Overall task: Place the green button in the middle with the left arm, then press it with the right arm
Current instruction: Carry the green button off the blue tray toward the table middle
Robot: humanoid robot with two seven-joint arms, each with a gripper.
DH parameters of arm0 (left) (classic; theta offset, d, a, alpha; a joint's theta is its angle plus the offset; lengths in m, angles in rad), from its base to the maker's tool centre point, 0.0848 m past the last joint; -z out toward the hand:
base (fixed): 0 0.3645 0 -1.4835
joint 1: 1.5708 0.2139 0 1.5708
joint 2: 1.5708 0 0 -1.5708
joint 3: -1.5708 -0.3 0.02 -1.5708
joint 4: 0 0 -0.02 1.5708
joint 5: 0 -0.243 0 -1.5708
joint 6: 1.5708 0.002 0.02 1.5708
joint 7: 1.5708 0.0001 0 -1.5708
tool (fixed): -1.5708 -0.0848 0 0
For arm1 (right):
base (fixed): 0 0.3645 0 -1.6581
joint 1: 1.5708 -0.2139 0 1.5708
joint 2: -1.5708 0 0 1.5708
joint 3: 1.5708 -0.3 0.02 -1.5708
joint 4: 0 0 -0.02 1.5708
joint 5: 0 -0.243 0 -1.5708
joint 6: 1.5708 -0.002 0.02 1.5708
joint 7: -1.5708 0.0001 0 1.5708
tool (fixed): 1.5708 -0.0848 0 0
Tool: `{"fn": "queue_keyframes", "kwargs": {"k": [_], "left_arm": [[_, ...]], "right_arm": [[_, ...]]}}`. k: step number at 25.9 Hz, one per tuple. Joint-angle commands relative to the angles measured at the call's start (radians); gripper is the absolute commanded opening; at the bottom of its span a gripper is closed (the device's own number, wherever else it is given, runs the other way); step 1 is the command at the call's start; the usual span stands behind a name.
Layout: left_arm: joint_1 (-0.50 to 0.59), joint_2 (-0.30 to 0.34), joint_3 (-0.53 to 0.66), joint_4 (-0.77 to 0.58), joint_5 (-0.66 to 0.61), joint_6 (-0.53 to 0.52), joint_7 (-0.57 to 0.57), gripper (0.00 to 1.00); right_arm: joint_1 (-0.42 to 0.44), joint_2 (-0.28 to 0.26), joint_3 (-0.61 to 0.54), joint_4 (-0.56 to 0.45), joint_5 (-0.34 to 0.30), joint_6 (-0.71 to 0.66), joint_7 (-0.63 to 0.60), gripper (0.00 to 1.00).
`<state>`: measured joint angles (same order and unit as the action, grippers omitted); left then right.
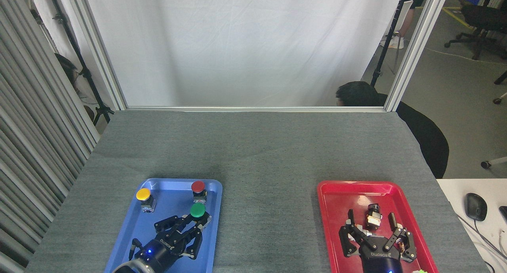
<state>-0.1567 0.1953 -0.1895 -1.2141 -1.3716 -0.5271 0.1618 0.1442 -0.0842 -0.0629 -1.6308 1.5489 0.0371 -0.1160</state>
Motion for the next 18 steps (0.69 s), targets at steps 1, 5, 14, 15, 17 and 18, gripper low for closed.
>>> {"fn": "queue_keyframes", "kwargs": {"k": [1, 5, 14, 15, 17, 18], "left_arm": [[-0.086, -0.028, -0.116, -0.015, -0.003, -0.011, -0.002, 0.00], [-0.170, -0.139, -0.185, 0.088, -0.038, 0.001, -0.005, 0.00], [-0.210, -0.306, -0.197, 0.308, -0.225, 0.078, 0.002, 0.00], [-0.210, -0.304, -0.206, 0.314, -0.225, 0.087, 0.001, 0.00], [-0.208, -0.304, -0.211, 0.317, -0.225, 0.091, 0.002, 0.00], [-0.208, -0.303, -0.211, 0.318, -0.225, 0.093, 0.002, 0.00]], "right_arm": [[0.000, 0.000, 0.000, 0.000, 0.002, 0.000, 0.004, 1.00], [0.000, -0.002, 0.000, 0.000, 0.002, 0.000, 0.004, 1.00], [0.000, 0.000, 0.002, 0.000, 0.010, 0.000, 0.004, 1.00], [0.000, 0.001, 0.002, 0.000, 0.014, 0.000, 0.004, 1.00], [0.000, 0.003, 0.002, 0.000, 0.016, 0.000, 0.004, 1.00], [0.000, 0.003, 0.002, 0.000, 0.016, 0.000, 0.004, 1.00]]}}
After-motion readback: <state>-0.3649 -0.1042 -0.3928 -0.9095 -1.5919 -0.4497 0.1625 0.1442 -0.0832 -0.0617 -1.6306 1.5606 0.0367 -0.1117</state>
